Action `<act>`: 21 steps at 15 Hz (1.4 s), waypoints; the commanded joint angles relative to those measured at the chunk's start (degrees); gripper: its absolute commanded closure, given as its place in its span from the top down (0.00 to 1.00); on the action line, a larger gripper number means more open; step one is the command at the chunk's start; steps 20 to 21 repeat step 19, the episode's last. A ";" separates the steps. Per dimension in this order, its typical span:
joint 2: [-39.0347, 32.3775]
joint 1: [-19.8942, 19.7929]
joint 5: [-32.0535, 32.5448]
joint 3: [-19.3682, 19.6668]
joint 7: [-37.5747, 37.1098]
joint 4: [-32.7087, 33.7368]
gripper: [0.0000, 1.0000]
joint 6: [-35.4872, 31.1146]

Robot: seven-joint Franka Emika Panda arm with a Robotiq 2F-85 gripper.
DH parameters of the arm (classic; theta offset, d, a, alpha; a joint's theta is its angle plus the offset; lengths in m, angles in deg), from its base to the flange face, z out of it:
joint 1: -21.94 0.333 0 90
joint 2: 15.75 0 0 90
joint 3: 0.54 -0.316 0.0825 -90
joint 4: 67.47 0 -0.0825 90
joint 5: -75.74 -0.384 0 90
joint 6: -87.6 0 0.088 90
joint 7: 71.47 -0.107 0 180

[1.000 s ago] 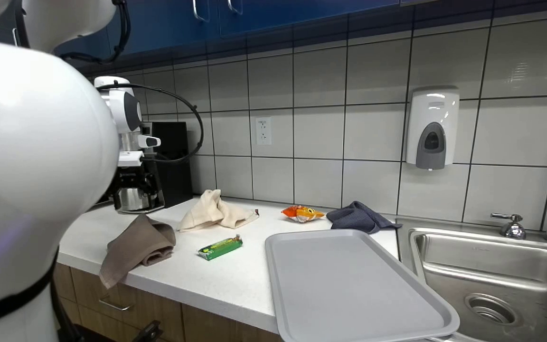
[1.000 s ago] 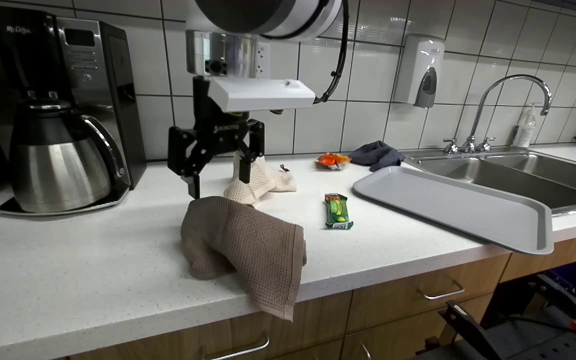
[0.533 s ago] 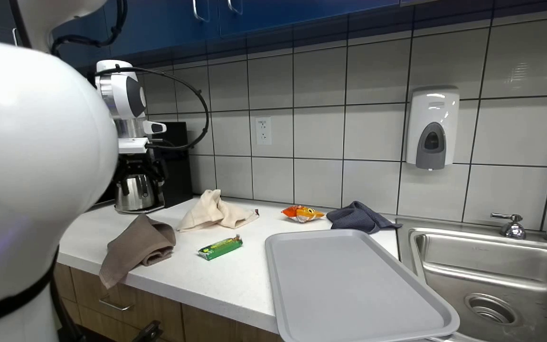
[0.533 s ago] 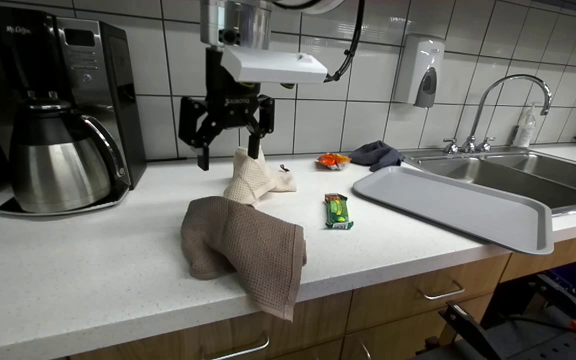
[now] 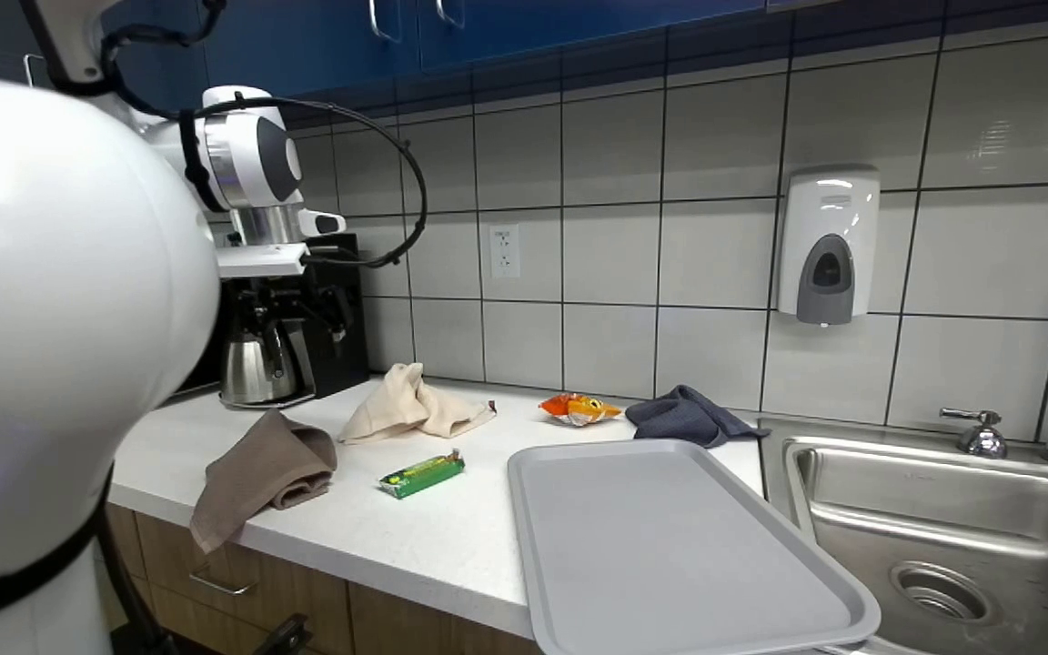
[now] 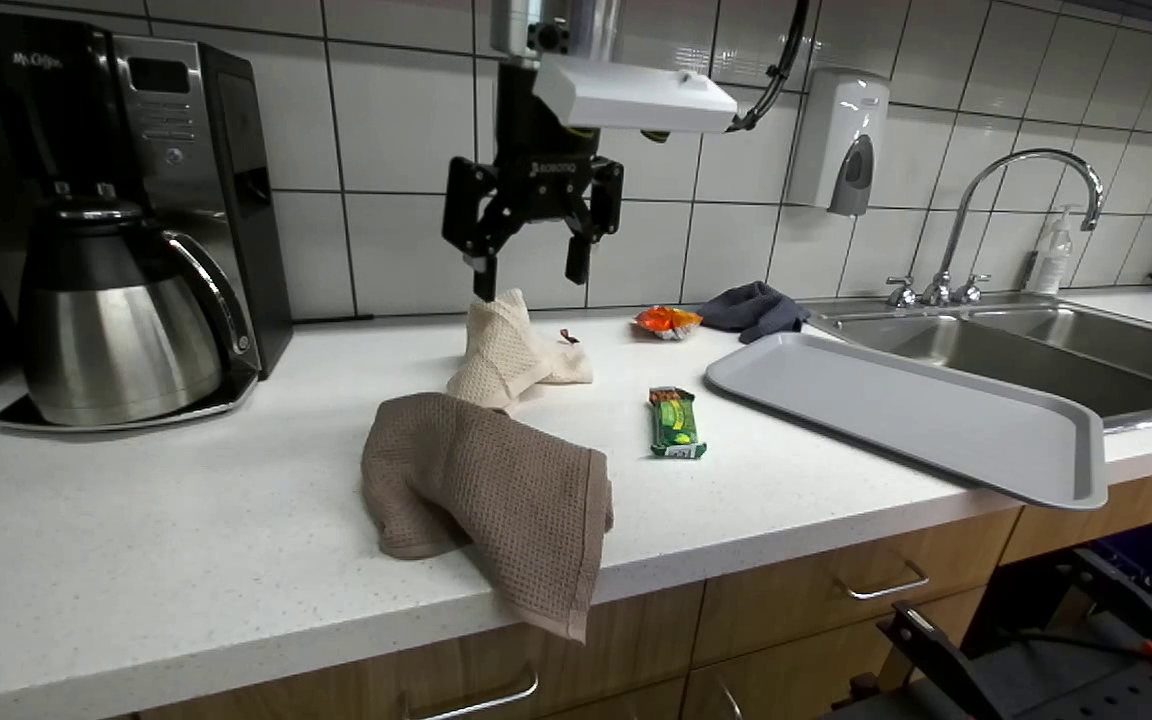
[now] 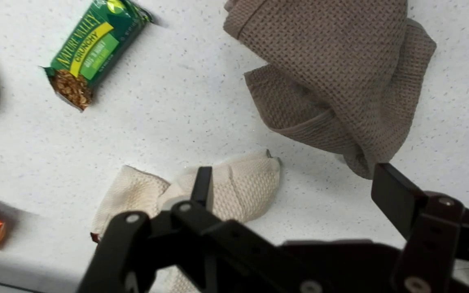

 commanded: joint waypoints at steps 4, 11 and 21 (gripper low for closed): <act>8.78 -4.24 -0.23 0.73 -2.97 -7.70 1.00 -0.08; 15.23 -8.11 -0.43 1.06 -5.64 -13.81 1.00 0.45; 16.72 -10.55 -0.59 0.71 -5.54 -15.07 1.00 0.37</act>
